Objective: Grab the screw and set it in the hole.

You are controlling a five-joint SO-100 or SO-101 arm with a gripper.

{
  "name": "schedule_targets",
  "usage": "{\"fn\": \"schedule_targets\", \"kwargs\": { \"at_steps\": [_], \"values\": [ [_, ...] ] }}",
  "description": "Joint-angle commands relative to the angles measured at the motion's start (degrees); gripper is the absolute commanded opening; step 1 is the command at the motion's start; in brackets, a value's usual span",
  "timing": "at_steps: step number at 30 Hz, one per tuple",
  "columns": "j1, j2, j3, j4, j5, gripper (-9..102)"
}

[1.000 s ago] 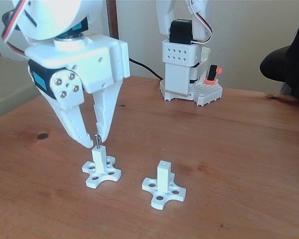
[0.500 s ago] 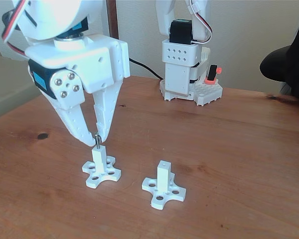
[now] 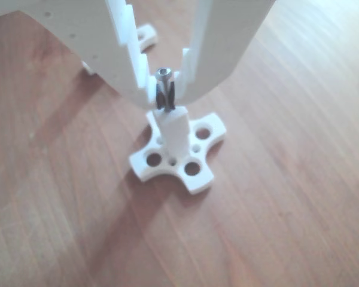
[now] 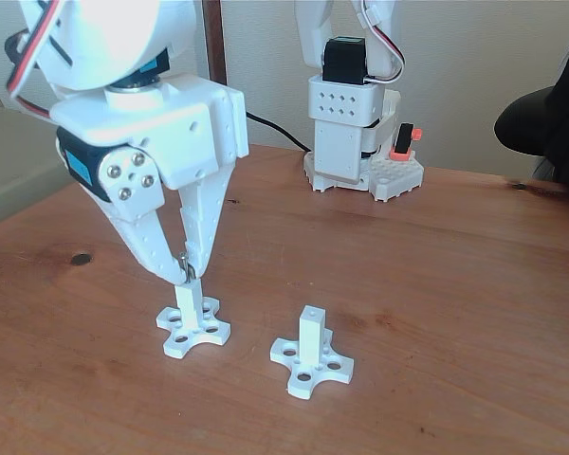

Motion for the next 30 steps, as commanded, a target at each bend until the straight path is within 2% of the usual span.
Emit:
{"fn": "schedule_targets", "kwargs": {
  "at_steps": [1, 30],
  "values": [
    [-0.79, 1.58, -4.66, -0.62, 0.44, -1],
    [-0.53, 2.37, -5.71, 0.35, 0.79, -2]
  ]
}}
